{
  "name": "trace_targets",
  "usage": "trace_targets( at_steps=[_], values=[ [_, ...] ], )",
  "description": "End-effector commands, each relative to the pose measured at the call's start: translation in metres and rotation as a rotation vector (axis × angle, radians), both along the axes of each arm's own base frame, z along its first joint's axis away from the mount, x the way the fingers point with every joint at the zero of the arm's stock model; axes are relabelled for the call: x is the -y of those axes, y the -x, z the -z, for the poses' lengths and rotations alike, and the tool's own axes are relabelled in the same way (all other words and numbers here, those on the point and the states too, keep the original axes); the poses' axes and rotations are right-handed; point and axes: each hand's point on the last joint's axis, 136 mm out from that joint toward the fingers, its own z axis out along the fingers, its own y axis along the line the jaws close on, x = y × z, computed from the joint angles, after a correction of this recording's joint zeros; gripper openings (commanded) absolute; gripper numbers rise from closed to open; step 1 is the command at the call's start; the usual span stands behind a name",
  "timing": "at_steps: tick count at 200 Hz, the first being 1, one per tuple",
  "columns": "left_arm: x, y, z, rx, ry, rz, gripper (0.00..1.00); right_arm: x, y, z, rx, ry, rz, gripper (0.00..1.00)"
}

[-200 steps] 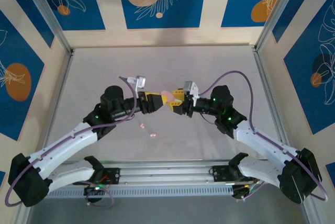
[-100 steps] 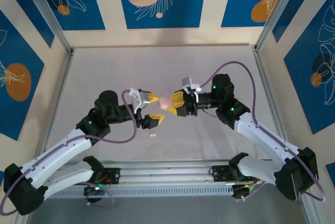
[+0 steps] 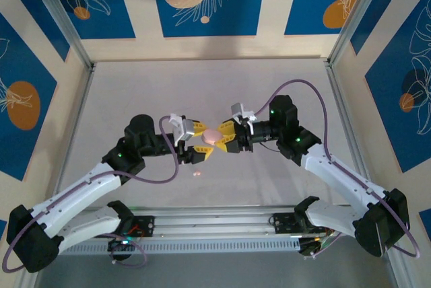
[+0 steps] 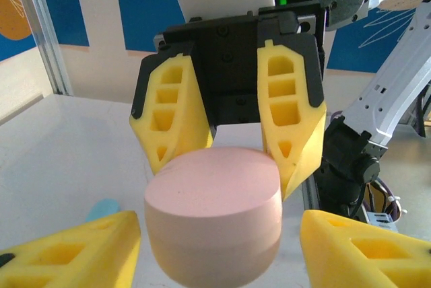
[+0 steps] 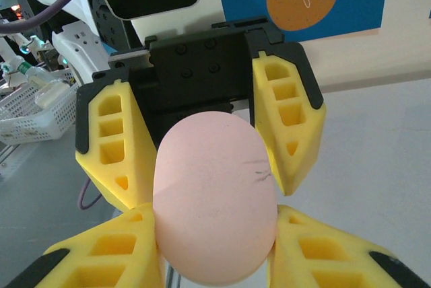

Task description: Insert the wireless bluetooth earbuds into the charging case

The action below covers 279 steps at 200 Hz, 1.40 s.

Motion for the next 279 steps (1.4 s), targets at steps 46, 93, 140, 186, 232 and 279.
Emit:
trace_targets(
  at_steps=[46, 93, 140, 186, 232, 279],
  values=[
    [0.003, 0.003, -0.011, 0.006, 0.03, 0.033, 0.54, -0.004, -0.003, -0.009, 0.062, 0.003, 0.007, 0.35],
    [0.004, 0.002, -0.011, 0.003, 0.03, 0.031, 0.48, -0.005, -0.002, -0.007, 0.072, 0.009, 0.006, 0.35],
    [0.004, 0.001, -0.011, -0.004, 0.032, 0.028, 0.47, -0.005, -0.001, -0.006, 0.086, 0.014, 0.007, 0.35],
    [0.003, -0.003, -0.012, -0.003, 0.034, 0.006, 0.44, -0.006, 0.0, -0.001, 0.109, 0.027, 0.001, 0.35],
    [0.004, -0.002, -0.011, -0.009, 0.034, 0.013, 0.44, -0.007, 0.0, 0.001, 0.12, 0.035, 0.005, 0.36],
    [0.005, -0.004, -0.011, -0.014, 0.041, 0.003, 0.42, -0.007, 0.0, 0.003, 0.14, 0.043, 0.009, 0.35]
  ],
)
